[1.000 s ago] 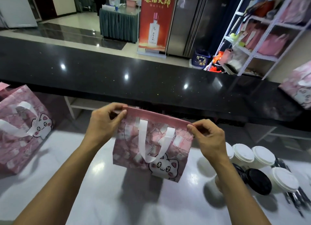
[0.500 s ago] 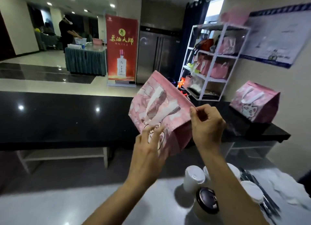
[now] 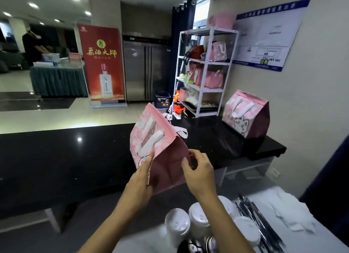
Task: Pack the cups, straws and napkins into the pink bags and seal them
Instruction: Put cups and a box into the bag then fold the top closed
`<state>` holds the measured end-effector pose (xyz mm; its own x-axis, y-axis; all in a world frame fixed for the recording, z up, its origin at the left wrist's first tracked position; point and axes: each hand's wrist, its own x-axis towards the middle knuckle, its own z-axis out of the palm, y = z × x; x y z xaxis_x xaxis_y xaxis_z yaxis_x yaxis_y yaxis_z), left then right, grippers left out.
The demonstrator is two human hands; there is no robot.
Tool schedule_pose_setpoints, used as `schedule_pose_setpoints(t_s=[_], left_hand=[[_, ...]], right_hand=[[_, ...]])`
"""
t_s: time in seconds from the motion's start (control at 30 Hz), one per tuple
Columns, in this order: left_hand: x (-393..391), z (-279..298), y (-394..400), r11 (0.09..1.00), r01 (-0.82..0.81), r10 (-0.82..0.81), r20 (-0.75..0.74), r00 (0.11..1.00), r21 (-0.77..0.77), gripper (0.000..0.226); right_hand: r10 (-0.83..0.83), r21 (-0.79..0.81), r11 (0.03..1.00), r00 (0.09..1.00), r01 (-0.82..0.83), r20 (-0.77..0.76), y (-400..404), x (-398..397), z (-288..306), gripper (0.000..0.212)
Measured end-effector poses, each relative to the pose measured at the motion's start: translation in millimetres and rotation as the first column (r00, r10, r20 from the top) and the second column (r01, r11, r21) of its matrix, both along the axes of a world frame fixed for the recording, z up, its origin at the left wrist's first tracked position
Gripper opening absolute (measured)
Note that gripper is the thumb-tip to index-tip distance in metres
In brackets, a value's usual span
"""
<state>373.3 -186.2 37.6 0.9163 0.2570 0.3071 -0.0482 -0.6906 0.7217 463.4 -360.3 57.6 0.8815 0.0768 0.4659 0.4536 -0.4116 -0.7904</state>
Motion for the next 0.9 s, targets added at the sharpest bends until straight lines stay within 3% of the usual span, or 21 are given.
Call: schedule_pose_setpoints(t_s=[0.13, 0.53, 0.7, 0.9], left_hand=[[53.2, 3.9, -42.1, 0.999, 0.033, -0.034, -0.045, 0.998, -0.019, 0.095], [243.5, 13.0, -172.6, 0.977, 0.141, -0.153, -0.071, 0.986, -0.158, 0.083], [301.7, 13.2, -201.2, 0.973, 0.163, -0.172, -0.043, 0.984, -0.164, 0.084], [360.7, 11.1, -214.1, 0.976, 0.152, -0.164, -0.064, 0.984, -0.155, 0.083]], right_hand=[[0.003, 0.015, 1.000, 0.999, -0.002, -0.047, -44.7, 48.0, -7.6, 0.025], [-0.064, 0.090, 0.993, 0.994, 0.072, -0.085, -180.5, 212.5, -23.7, 0.043], [-0.027, 0.072, 0.997, 0.990, 0.037, -0.136, -204.6, 263.2, -32.9, 0.063], [0.004, 0.040, 0.999, 0.987, 0.002, -0.158, -223.3, 318.4, -33.8, 0.069]])
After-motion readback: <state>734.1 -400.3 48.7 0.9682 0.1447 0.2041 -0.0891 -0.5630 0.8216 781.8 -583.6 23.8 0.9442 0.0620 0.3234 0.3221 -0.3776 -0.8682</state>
